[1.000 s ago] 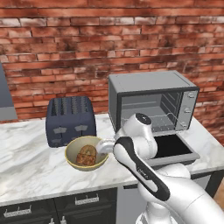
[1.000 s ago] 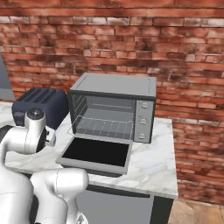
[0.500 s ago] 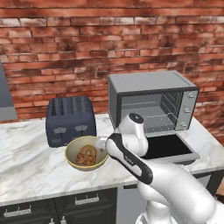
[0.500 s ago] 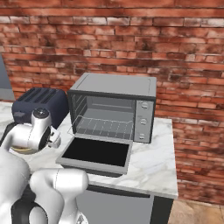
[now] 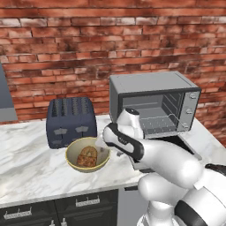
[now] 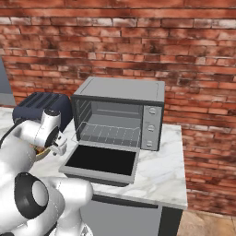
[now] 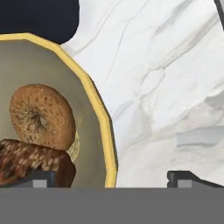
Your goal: Pick up the heated bread from the toaster oven and place it in the bowl. Then move the bread bowl to the dining counter.
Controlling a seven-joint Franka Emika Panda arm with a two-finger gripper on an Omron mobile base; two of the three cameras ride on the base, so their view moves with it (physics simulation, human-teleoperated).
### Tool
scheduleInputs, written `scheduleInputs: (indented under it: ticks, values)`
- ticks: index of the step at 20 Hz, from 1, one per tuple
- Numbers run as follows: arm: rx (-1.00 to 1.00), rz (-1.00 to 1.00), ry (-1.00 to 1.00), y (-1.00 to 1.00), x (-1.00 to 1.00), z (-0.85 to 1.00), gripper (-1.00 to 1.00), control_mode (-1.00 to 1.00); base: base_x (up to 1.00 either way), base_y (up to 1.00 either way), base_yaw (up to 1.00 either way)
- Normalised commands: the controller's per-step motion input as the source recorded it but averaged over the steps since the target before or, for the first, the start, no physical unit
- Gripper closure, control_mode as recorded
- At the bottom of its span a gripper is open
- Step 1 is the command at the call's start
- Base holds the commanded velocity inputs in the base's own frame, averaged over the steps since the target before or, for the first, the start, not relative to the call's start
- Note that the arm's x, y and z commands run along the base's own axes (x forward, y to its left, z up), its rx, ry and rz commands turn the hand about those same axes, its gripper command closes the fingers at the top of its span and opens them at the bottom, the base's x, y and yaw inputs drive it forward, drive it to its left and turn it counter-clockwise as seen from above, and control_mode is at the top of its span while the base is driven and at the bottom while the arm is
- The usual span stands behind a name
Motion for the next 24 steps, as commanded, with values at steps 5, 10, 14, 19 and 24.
scheduleInputs:
  ticks: [5, 10, 14, 19, 24]
  values:
    - [0.0, -0.02, 0.03, 0.17, 0.02, -0.39, -1.0, -1.0, 0.0, 0.0, 0.0]
    - [0.0, -0.02, 0.01, 0.35, 0.0, -0.46, 1.0, -1.0, 0.0, 0.0, 0.0]
    - [0.0, 0.0, 0.02, 0.16, 0.0, -0.3, 1.0, -1.0, 0.0, 0.0, 0.0]
    - [0.0, 0.0, 0.0, 0.0, 0.0, 0.0, 1.0, -1.0, 0.0, 0.0, 0.0]
    - [0.0, 0.0, -0.01, 0.0, -0.11, 0.16, 1.0, -1.0, 0.0, 0.0, 0.0]
